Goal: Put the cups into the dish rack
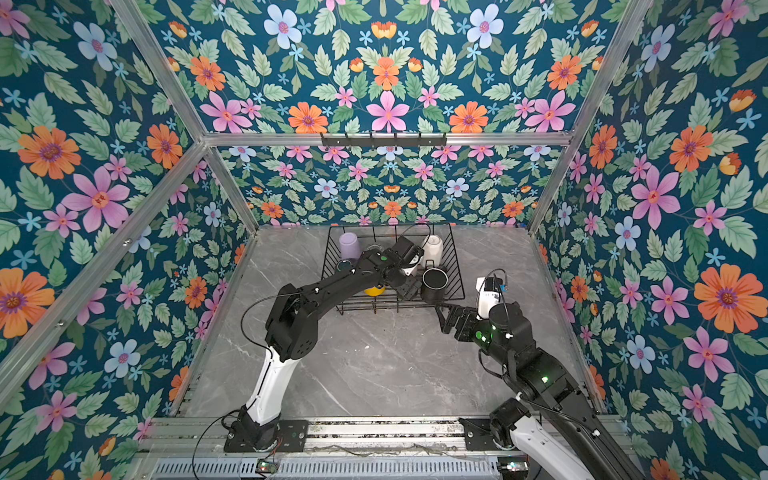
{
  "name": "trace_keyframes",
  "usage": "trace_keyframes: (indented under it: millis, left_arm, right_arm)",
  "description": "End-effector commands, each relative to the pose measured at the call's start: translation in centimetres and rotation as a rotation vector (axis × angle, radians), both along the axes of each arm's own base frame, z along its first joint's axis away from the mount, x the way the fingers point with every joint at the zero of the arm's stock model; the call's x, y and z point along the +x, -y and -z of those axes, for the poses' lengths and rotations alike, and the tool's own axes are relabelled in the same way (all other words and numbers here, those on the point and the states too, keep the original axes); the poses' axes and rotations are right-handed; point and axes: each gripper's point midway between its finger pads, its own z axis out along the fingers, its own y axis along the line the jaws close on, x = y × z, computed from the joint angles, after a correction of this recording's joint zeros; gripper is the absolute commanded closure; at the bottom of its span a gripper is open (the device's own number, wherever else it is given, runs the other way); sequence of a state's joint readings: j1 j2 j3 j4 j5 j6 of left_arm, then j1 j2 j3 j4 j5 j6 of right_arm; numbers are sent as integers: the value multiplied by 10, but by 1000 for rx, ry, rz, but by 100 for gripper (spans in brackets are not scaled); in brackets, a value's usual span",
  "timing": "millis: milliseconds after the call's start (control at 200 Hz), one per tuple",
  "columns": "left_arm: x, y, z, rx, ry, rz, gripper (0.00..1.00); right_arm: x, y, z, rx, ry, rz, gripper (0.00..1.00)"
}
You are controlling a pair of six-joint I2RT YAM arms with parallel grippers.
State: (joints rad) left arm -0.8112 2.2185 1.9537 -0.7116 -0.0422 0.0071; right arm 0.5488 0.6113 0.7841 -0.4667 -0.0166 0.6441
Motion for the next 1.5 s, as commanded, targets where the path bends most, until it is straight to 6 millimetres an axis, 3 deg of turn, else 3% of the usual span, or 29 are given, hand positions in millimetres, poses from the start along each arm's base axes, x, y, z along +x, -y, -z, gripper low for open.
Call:
trace_keyframes:
  millis: [0, 160, 290, 380, 510, 680, 815, 930, 1015, 1120, 1310, 1495]
  left_arm:
    - [-9, -5, -5, 15, -19, 18, 4]
    - [-8, -4, -23, -37, 20, 10, 1]
    - [-5, -5, -49, -113, 80, -9, 0]
    - [-3, -8, -71, -175, 129, -21, 0]
    - [-1, -21, -120, -272, 242, -55, 0]
    - [-6, -68, -191, -420, 469, -137, 0]
    - [-19, -136, -215, -532, 641, -261, 0]
    - [-25, -214, -200, -563, 723, -453, 0]
    - [-27, -270, -174, -562, 739, -599, 0]
    - [-33, -320, -137, -472, 769, -724, 0]
    - [-50, -380, -104, -296, 895, -907, 0]
    - [-62, -406, -67, -263, 946, -949, 0]
  right_arm:
    - [0, 2, -6, -2, 22, 4, 1]
    - [-2, 5, -8, -5, 30, 9, 1]
    - [-4, 6, -13, -12, 42, 9, 1]
    - [-5, 7, -13, -15, 43, 7, 1]
    - [-4, 8, -10, -27, 36, 11, 1]
    - [1, 6, -4, -70, 45, 0, 1]
    - [14, 4, 18, -118, 18, 9, 1]
    - [28, 17, 44, -180, -14, 86, 1]
    - [39, 31, 59, -193, -25, 133, 1]
    - [56, 62, 79, -183, -58, 231, 1]
    - [74, 139, 116, -235, -141, 490, 1]
    - [92, 170, 129, -433, -32, 591, 1]
